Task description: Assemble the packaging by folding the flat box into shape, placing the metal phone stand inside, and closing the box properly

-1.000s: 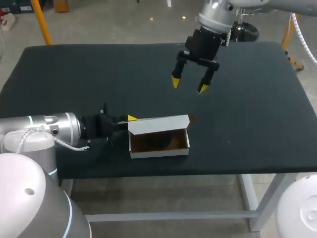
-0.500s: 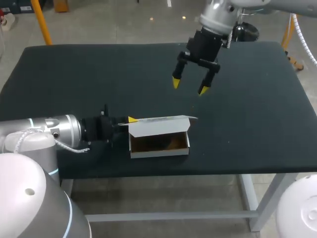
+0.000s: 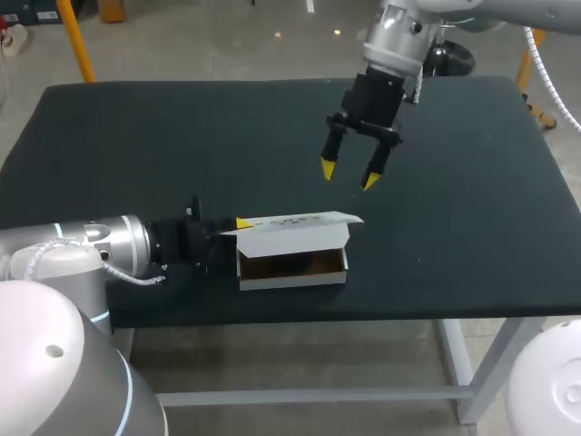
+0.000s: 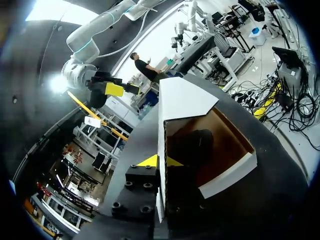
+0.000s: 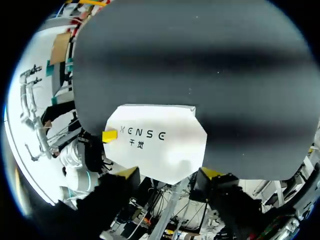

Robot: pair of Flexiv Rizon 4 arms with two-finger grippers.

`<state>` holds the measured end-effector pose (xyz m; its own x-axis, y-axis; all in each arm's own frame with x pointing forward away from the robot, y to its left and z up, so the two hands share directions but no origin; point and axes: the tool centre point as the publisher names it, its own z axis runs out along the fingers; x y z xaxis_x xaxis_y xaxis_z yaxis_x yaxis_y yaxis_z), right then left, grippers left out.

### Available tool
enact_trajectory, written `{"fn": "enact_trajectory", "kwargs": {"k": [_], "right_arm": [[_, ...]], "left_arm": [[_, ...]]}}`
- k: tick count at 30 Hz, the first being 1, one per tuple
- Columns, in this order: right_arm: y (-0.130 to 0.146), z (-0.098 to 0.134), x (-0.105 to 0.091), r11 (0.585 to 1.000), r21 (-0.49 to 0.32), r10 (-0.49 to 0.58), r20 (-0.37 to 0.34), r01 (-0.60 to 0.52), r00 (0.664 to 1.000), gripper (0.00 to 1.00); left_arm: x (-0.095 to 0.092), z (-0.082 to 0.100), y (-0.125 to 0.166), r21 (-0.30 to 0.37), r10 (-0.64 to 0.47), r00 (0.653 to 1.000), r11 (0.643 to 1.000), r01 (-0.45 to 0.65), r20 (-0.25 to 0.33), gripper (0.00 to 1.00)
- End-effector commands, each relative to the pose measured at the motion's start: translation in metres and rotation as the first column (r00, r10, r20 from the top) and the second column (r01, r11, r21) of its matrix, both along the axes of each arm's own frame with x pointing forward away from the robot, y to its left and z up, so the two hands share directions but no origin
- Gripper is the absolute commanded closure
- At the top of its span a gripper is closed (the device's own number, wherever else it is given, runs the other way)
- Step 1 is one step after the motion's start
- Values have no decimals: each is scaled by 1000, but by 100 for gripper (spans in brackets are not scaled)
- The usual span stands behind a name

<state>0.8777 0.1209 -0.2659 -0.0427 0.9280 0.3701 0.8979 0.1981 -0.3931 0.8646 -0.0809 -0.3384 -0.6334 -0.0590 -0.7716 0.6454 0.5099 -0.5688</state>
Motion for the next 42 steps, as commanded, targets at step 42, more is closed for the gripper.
{"fn": "enact_trajectory", "kwargs": {"k": [42], "right_arm": [[2,-59,-33,983,93,155,21,-156,988,61]], "left_arm": [[-3,-14,0,24,-16,999,1000,15,31,100]]}}
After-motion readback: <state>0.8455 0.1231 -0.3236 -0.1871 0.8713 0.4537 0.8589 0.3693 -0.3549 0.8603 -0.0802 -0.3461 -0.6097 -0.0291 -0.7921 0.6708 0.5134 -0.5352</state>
